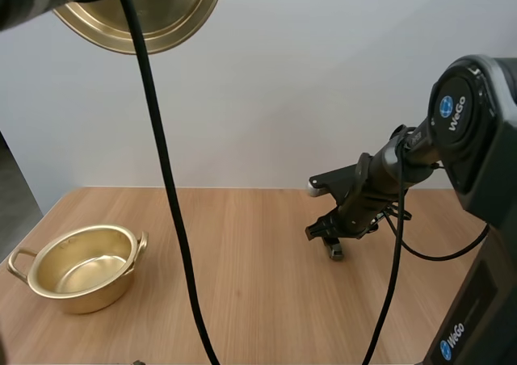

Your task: Open the pot, put the car inside, and close it

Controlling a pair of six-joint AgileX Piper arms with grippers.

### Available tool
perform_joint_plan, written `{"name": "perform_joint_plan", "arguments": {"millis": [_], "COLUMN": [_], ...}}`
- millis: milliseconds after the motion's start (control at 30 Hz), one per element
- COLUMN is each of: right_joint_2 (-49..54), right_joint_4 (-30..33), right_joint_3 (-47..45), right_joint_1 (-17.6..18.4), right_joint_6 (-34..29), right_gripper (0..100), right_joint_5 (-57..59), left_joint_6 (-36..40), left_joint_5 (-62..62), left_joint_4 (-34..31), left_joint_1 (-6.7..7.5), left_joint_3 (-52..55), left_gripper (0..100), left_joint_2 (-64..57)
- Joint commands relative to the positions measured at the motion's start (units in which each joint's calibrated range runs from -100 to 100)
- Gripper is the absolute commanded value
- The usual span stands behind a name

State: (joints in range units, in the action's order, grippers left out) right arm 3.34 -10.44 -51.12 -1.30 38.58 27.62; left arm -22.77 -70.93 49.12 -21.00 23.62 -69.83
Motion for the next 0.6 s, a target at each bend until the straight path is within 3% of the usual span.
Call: {"name": "perform_joint_plan", "arguments": {"millis": [0, 200, 367, 500, 567], "right_joint_2": [-0.4, -2.6, -4.7, -6.4, -6.9], "right_joint_4": [-2.0, -3.4, -4.3, -4.3, -4.7], "right_joint_3": [0.0, 1.9, 3.2, 3.2, 3.2], "right_joint_1": [0.0, 0.0, 0.0, 0.0, 0.0], "right_joint_6": [3.2, 4.7, 4.7, 4.7, 4.7], "right_gripper": [79, 69, 43, 40, 29], "right_joint_5": [-0.3, -0.5, 0.7, 0.7, 0.7], "left_joint_6": [0.0, 0.0, 0.0, 0.0, 0.0], "left_joint_5": [0.1, 0.1, 0.1, 0.1, 0.1], "left_joint_4": [0.0, 0.0, 0.0, 0.0, 0.0], "left_joint_1": [0.03, 0.03, 0.03, 0.03, 0.03], "left_joint_3": [-0.1, -0.1, -0.1, -0.1, -0.1], "left_gripper": [0, 0, 0, 0, 0], "left_joint_2": [0.0, 0.0, 0.0, 0.0, 0.0]}}
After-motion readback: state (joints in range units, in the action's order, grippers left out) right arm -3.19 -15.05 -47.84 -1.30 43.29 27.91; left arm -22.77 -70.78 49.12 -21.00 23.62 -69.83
